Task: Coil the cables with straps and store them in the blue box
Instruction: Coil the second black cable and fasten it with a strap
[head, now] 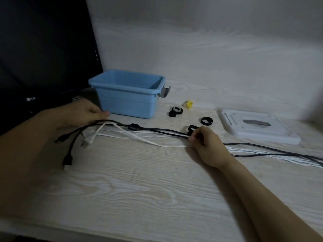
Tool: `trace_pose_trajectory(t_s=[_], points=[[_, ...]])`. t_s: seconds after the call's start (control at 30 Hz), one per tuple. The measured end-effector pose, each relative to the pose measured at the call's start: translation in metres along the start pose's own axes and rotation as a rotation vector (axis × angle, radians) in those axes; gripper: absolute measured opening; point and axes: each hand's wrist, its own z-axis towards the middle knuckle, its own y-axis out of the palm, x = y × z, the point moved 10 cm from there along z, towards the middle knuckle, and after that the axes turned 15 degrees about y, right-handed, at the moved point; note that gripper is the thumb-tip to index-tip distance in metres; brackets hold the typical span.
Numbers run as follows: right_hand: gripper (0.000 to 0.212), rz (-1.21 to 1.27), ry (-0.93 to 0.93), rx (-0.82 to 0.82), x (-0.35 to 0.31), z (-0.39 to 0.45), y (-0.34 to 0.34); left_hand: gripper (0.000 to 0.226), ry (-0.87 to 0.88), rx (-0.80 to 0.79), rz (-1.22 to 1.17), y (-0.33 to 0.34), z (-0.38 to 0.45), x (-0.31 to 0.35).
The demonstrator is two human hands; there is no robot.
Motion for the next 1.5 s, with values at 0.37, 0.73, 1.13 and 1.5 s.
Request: trace_pose_trajectory(t_s=[0.37, 0.73, 1.13, 1.5], points=[[0.004, -0.035, -0.014, 0.008, -0.013, -0.007, -0.007, 0.014, 0.141, -0.219, 0.231, 0.053, 0.011, 0.045], [0.059, 0.147, -0.028, 0.251, -0.016, -0.013, -0.038, 0.02, 0.509, 0.692, -0.164, -0.056, -0.005, 0.117], [0.067, 0.906, 0.046, -0.179, -0.021, -0.024, -0.035, 0.039, 0.167, 0.707, -0.778, -0.017, 0.028, 0.142], [0.063, 1.584, 0.185, -0.416, -0.023, -0.018, -0.049, 0.03, 0.21, 0.314, -1.142, 0.061, 0.035, 0.141]])
